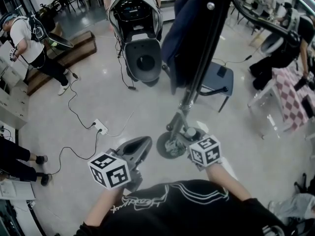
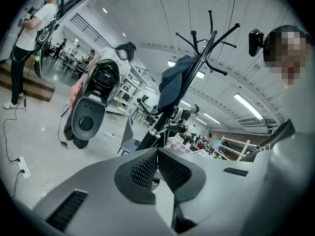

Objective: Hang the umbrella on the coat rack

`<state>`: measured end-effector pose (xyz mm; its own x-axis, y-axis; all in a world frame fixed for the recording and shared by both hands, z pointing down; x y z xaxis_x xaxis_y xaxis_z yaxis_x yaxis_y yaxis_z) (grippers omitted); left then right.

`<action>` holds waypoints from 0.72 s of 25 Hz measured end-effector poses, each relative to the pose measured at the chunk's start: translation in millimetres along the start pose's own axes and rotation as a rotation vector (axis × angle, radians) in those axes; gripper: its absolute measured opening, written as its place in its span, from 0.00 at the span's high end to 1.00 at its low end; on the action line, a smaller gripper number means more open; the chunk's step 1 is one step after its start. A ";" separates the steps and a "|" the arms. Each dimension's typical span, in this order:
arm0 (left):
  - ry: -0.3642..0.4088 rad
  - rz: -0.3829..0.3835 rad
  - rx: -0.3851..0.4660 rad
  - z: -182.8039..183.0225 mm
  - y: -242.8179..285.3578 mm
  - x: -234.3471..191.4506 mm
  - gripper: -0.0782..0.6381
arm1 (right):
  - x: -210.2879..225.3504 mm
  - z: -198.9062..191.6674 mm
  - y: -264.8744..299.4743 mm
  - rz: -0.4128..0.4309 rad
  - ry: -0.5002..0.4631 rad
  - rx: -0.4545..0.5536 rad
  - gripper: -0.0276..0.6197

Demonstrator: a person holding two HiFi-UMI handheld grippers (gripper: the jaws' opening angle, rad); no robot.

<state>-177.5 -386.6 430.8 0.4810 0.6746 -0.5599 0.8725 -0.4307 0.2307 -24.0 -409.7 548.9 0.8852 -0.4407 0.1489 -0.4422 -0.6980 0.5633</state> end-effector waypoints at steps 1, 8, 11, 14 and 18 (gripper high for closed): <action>-0.002 0.002 -0.001 -0.1 -1.8 -1.7 0.89 | -1.7 -1.3 2.8 0.003 -0.007 -0.002 0.74; -0.011 0.021 -0.002 -6.2 -6.0 -1.5 0.89 | -7.9 -3.1 15.3 0.051 -0.020 -0.022 0.73; -0.015 0.031 0.004 -9.2 -12.3 0.4 0.89 | -11.8 -7.9 15.9 0.066 -0.001 -0.042 0.68; -0.018 0.042 0.009 -14.7 -17.6 3.4 0.89 | -15.5 -16.3 11.1 0.073 0.005 -0.054 0.64; -0.024 0.047 -0.003 -27.5 -16.0 17.8 0.89 | -18.8 -18.1 -9.6 0.112 0.047 -0.015 0.64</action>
<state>-180.5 -351.1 439.1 0.5193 0.6393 -0.5671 0.8493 -0.4598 0.2594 -33.8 -384.5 555.4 0.8366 -0.4880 0.2489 -0.5364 -0.6375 0.5531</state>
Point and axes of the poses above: the fingertips, and each gripper's own axes: y forward along the fingers, x to its right, z out of its top, the point moved 2 cm from there along -y, backward along the fingers, and after that the axes turned 2 degrees about -z, right-handed, at the moved point
